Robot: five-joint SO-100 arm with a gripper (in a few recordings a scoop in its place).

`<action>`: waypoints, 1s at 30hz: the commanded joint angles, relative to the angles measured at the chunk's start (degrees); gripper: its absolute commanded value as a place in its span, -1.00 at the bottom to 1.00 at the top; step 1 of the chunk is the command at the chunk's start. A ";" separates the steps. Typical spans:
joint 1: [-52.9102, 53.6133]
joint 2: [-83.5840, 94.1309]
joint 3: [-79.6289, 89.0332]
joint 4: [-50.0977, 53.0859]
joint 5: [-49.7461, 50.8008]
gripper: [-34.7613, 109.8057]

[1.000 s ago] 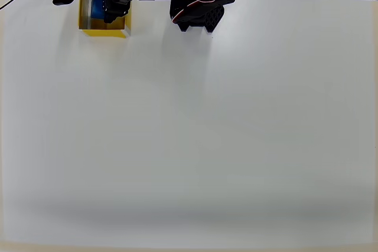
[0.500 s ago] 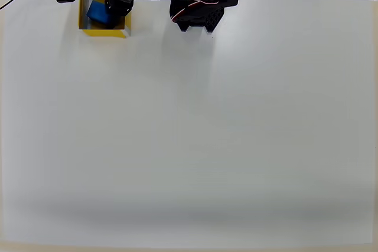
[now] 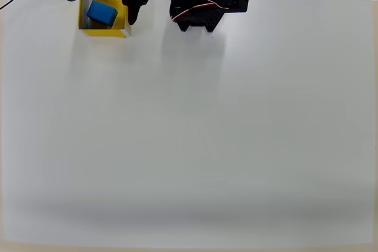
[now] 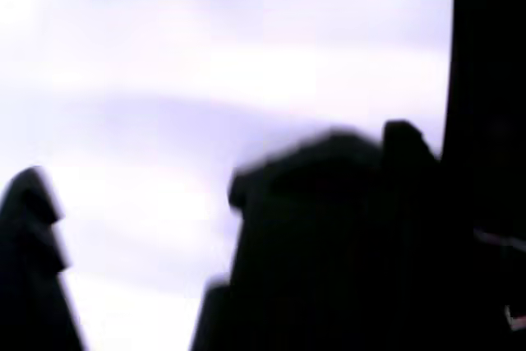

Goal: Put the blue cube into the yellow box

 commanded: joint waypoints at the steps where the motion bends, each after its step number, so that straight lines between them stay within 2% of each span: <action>1: -3.43 5.10 -3.87 3.34 -0.97 -0.17; 7: -15.73 7.73 -2.90 3.60 5.63 -0.39; 11: -26.89 8.79 -0.44 -1.58 11.34 -0.51; 17: -47.55 9.49 2.20 -8.88 19.07 -0.52; 24: -74.09 19.34 17.31 -17.40 20.83 -0.52; 30: -86.31 30.32 33.75 -19.16 21.18 -0.52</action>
